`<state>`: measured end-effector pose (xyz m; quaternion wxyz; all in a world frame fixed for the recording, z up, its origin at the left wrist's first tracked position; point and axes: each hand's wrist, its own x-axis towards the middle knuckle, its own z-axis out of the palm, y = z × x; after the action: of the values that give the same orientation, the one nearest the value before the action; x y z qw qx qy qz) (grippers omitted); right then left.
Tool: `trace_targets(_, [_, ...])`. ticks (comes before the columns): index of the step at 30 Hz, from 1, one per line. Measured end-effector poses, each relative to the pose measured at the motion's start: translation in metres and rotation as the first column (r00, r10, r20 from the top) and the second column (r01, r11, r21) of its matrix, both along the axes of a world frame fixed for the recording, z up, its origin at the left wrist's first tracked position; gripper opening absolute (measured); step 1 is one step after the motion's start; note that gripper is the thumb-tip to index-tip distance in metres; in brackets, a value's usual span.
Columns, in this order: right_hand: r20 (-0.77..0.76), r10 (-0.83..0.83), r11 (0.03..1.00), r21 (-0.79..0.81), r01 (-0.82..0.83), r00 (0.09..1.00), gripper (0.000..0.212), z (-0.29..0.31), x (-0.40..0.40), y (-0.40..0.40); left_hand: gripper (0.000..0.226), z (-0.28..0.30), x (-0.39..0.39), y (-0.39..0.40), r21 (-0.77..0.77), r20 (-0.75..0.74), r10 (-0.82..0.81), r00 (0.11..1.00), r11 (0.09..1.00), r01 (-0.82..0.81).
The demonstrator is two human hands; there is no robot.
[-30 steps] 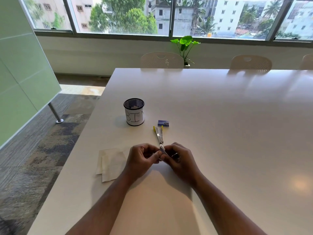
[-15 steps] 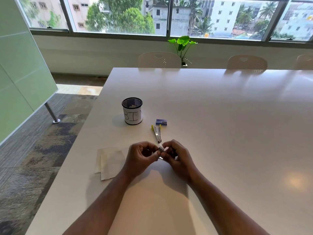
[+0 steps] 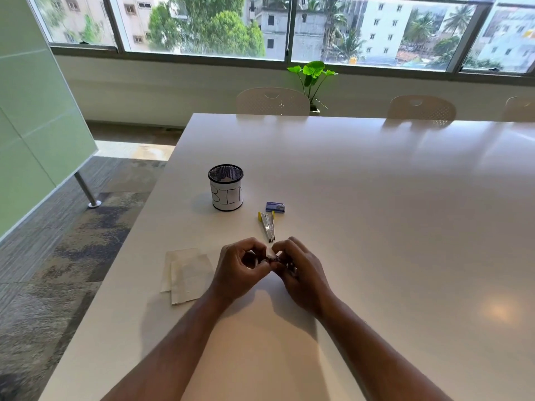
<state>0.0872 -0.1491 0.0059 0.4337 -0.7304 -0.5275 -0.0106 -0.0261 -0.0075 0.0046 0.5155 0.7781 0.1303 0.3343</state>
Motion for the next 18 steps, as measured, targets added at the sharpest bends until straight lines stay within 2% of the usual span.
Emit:
trace_targets(10, [0.08,-0.013,1.0,0.02,0.011,0.997,0.018,-0.001,-0.0015,-0.0007,0.008,0.0026,-0.0015,-0.0033,0.074,0.024,0.023,0.999,0.997,-0.025])
trace_targets(15, [-0.136,-0.084,0.991,0.087,0.097,0.987,0.015,-0.0024,0.0031,-0.0008,0.004,0.0011,-0.0001,-0.0029,0.037,0.001,0.041,0.999,0.998,-0.041])
trace_targets(18, [-0.316,-0.032,0.98,0.178,0.092,0.948,0.014,-0.0063,0.0062,0.0006,0.011,0.0007,0.0001,-0.0008,-0.013,-0.01,0.033,0.999,0.999,-0.033])
